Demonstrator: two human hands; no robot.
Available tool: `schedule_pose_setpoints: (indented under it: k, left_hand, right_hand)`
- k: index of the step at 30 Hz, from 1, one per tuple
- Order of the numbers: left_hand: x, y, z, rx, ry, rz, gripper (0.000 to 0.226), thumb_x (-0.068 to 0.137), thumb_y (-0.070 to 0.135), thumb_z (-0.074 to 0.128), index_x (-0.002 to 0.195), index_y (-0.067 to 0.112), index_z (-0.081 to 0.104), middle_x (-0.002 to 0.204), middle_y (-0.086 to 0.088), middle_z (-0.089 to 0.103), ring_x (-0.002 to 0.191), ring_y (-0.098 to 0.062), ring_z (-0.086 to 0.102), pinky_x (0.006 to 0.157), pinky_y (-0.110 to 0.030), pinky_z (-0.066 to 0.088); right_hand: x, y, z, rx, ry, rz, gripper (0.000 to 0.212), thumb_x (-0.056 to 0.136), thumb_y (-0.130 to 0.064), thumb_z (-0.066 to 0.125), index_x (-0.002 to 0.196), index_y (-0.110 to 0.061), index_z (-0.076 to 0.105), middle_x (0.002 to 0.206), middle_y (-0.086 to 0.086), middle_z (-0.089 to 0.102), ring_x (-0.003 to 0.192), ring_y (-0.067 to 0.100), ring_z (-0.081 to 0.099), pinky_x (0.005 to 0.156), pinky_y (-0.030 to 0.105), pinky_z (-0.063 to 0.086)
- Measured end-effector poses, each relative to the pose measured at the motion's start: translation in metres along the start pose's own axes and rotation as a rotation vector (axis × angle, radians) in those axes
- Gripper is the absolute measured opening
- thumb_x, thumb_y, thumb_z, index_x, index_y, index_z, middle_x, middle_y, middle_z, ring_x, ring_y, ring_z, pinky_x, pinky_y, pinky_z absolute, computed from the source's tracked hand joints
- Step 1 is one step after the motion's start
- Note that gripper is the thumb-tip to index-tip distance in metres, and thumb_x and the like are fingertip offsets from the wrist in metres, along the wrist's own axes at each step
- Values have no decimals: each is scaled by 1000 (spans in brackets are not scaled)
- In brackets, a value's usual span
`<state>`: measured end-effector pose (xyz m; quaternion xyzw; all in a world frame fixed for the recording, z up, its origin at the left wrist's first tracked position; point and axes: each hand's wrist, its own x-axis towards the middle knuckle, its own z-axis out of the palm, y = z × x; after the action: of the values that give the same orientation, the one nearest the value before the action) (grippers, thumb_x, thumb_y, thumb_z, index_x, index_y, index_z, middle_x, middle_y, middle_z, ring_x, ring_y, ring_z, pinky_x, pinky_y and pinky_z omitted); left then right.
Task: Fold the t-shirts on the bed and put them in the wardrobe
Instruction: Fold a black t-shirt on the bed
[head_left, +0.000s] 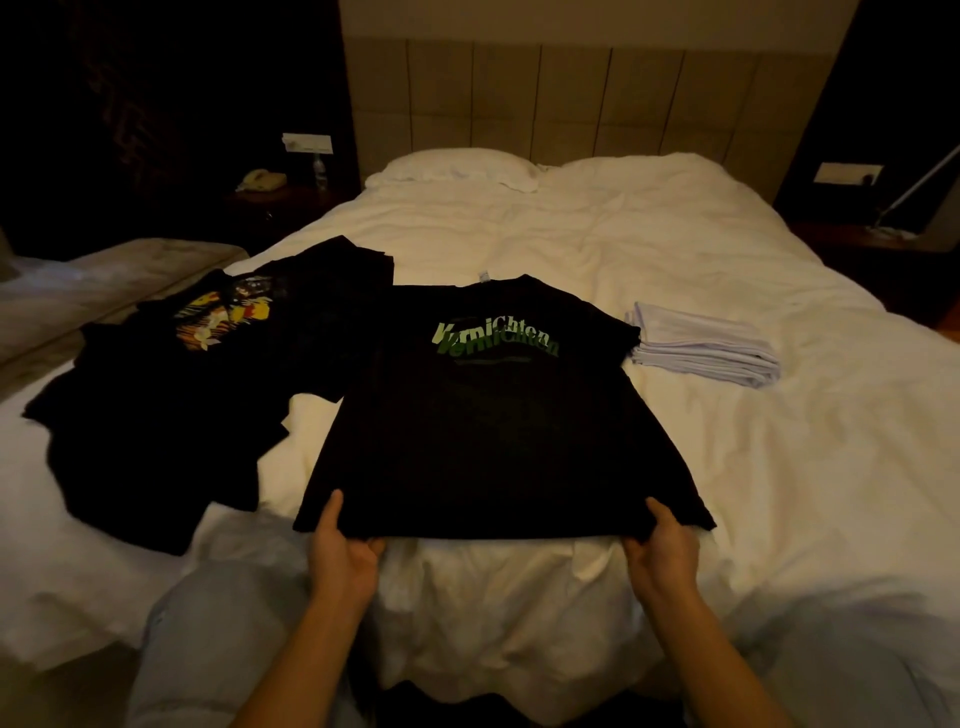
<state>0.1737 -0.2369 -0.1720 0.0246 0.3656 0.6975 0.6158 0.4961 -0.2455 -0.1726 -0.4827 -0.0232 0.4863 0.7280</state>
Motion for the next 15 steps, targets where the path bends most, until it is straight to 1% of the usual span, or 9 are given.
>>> schedule_pose_setpoints:
  k: [1,2,4,7,8,10,11,13,15]
  left_hand:
    - [-4,-3,1,2,-28,-18,28,98,27,53,124,17,59,121,-12,67,111,-31,63,81,-43,58]
    - [-7,-6,3,5,-60,-32,26,98,26,52,121,17,59,115,-11,69,107,-30,64,78,-41,60]
    - [-14,-15,9,25,-95,-64,26,99,23,51,122,16,59,106,-10,73,101,-29,67,73,-37,62]
    - [-16,-26,17,115,-86,-69,31,97,14,56,127,13,55,116,-14,67,106,-31,64,73,-39,61]
    - [-15,-28,18,135,-66,-57,34,97,11,55,131,11,52,119,-15,64,105,-31,63,70,-39,62]
    - [-11,-27,17,135,-30,-19,41,99,9,52,139,10,44,119,-15,60,100,-31,63,64,-39,62]
    - [-10,-26,16,129,-21,0,41,101,9,49,141,10,42,120,-15,60,99,-31,62,63,-39,62]
    - [-12,-24,11,144,-28,16,40,102,9,46,142,9,41,126,-17,58,100,-32,62,63,-38,62]
    - [-14,-25,6,180,-20,-8,39,103,9,45,141,7,41,128,-20,56,96,-32,63,59,-36,61]
  right_hand:
    - [-3,0,0,-22,-9,-16,35,96,-2,55,131,-3,52,118,9,55,85,10,59,51,17,51]
    - [-3,2,-2,-45,-34,-22,35,96,-6,57,130,-3,51,115,8,58,87,13,59,51,18,53]
    - [-10,4,1,-127,-84,12,27,96,-12,59,122,-3,53,104,6,61,85,15,61,54,18,56]
    - [-13,12,1,-159,-111,15,43,92,-4,62,133,-4,49,121,9,59,102,24,62,58,26,58]
    - [-14,13,0,-143,-129,20,38,93,-3,60,130,-6,51,120,9,60,103,26,62,58,28,59]
    - [-22,11,3,-190,-143,-39,17,96,-1,55,109,-10,58,108,8,62,94,24,63,57,27,59]
    - [-24,11,3,-243,-139,-86,12,96,-2,55,100,-12,60,103,9,63,91,23,63,57,26,59]
    - [-25,14,-1,-320,-139,-136,11,95,-3,57,91,-12,60,99,12,63,89,26,64,60,27,59]
    - [-26,19,-7,-401,-133,-131,9,93,-4,60,89,-12,59,98,14,62,93,34,65,71,39,61]
